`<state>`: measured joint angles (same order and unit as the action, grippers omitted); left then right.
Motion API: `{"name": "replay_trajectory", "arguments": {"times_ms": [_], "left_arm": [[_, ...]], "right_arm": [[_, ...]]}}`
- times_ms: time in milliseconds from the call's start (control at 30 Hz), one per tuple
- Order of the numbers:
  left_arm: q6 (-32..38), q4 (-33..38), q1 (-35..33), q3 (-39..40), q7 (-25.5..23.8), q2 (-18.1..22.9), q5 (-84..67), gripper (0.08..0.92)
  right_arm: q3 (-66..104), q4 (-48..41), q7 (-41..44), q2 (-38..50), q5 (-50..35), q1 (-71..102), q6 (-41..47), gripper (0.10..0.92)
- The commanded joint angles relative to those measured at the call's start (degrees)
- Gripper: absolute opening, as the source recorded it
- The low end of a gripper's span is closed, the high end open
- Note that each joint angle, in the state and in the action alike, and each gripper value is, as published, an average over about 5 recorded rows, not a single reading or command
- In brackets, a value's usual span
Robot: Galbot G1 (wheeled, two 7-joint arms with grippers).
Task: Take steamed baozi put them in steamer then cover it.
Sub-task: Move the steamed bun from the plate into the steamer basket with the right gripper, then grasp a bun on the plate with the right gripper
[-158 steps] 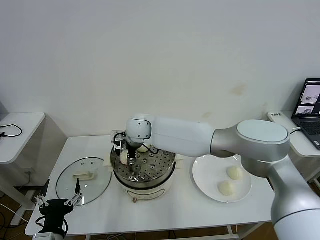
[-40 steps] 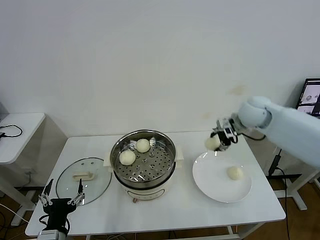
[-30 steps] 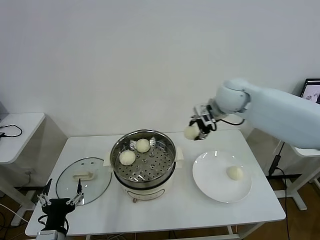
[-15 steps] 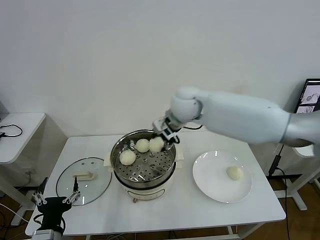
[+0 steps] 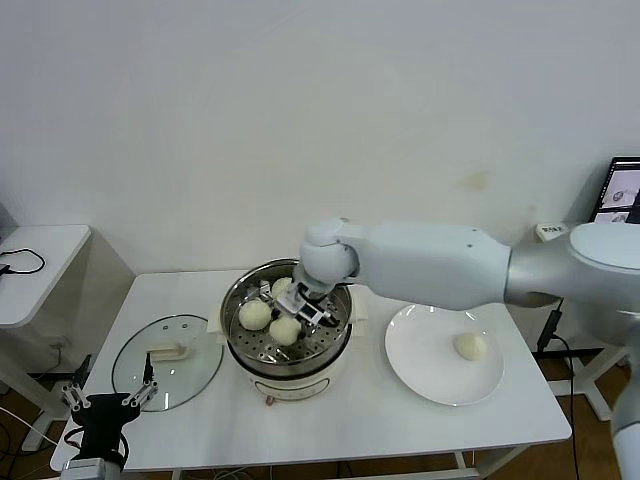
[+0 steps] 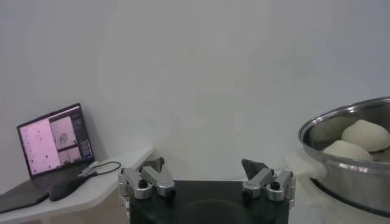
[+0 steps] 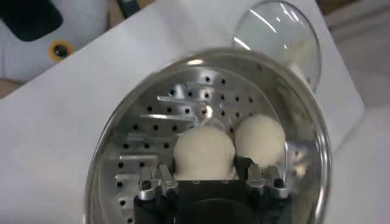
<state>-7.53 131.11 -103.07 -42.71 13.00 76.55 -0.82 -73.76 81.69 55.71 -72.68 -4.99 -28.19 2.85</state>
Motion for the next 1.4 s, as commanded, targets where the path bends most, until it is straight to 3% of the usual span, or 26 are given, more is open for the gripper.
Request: {"name": "replay_trajectory", "arguments": {"times_ms": [33, 433, 733, 1000, 1200, 1400], "left_arm": [[0.1, -0.1, -0.1, -0.1, 0.0, 0.0, -0.1, 0.823], [0.2, 0.0, -0.1, 0.0, 0.1, 0.0, -0.3, 0.823], [0.2, 0.1, -0.1, 0.0, 0.1, 0.0, -0.3, 0.823], [0.2, 0.0, 0.3, 0.1, 0.1, -0.3, -0.5, 0.823], [0.1, -0.4, 1.1, 0.6, 0.0, -0.8, -0.7, 0.823], [-0.1, -0.8, 2.2, 1.0, -0.2, -1.6, -0.9, 0.823]], "right_arm": [[-1.6, -1.6, 1.8, -4.1, 1.9, 0.9, -7.6, 0.618], [-1.7, -1.6, 1.6, -3.6, 2.4, 0.7, -8.5, 0.622], [-0.6, -1.1, 1.6, -1.9, 1.9, -2.6, -9.2, 0.811], [1.6, 0.3, 3.9, 4.1, -0.8, -6.2, -7.8, 0.823], [4.1, 1.3, 5.0, 11.7, -4.3, -7.2, -3.2, 0.823], [5.7, 3.5, 6.1, 21.0, -6.5, -8.0, 8.4, 0.823]]}}
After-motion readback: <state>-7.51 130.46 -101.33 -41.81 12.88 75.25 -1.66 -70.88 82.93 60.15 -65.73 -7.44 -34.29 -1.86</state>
